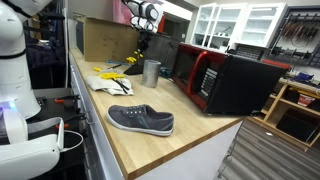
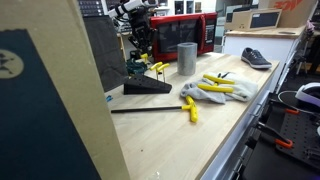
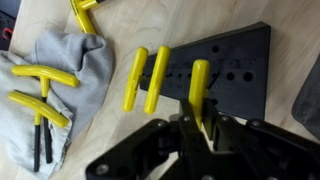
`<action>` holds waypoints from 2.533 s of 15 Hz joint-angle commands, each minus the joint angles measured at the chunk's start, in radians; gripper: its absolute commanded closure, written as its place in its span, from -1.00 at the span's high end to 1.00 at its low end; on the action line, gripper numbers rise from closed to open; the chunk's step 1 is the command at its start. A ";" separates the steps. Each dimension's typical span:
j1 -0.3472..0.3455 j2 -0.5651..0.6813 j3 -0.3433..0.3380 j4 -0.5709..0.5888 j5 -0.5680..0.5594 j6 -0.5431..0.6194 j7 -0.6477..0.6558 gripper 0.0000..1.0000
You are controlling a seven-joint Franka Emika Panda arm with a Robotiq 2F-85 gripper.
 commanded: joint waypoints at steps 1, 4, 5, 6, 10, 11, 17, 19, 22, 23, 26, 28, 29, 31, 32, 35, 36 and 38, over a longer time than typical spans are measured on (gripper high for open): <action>0.003 -0.009 -0.009 0.007 0.003 -0.072 0.011 -0.92; 0.001 -0.020 -0.011 0.013 0.000 -0.122 0.006 -0.92; 0.001 -0.023 -0.012 0.014 -0.002 -0.137 0.006 -0.92; 0.001 -0.022 -0.014 0.016 -0.004 -0.149 0.006 -0.92; 0.004 -0.014 -0.023 0.020 -0.019 -0.190 0.007 -0.92; 0.005 -0.012 -0.025 0.020 -0.023 -0.196 0.007 -0.92; 0.004 -0.001 -0.032 0.022 -0.034 -0.216 0.004 -0.92; 0.005 0.003 -0.033 0.022 -0.036 -0.218 0.005 -0.92; 0.006 0.009 -0.031 0.022 -0.035 -0.216 0.005 -0.92; 0.007 0.011 -0.031 0.022 -0.034 -0.215 0.006 -0.92; 0.010 0.016 -0.029 0.021 -0.031 -0.207 0.006 -0.92; 0.012 0.016 -0.029 0.018 -0.032 -0.196 0.005 -0.92; 0.012 0.016 -0.030 0.019 -0.033 -0.194 0.005 -0.92; 0.011 0.015 -0.031 0.021 -0.034 -0.188 0.004 -0.92; 0.011 0.015 -0.031 0.021 -0.035 -0.185 0.003 -0.92; 0.014 0.014 -0.033 0.023 -0.042 -0.178 0.004 -0.92; 0.017 0.014 -0.034 0.023 -0.048 -0.173 0.005 -0.92; 0.022 0.011 -0.035 0.020 -0.060 -0.159 0.005 -0.92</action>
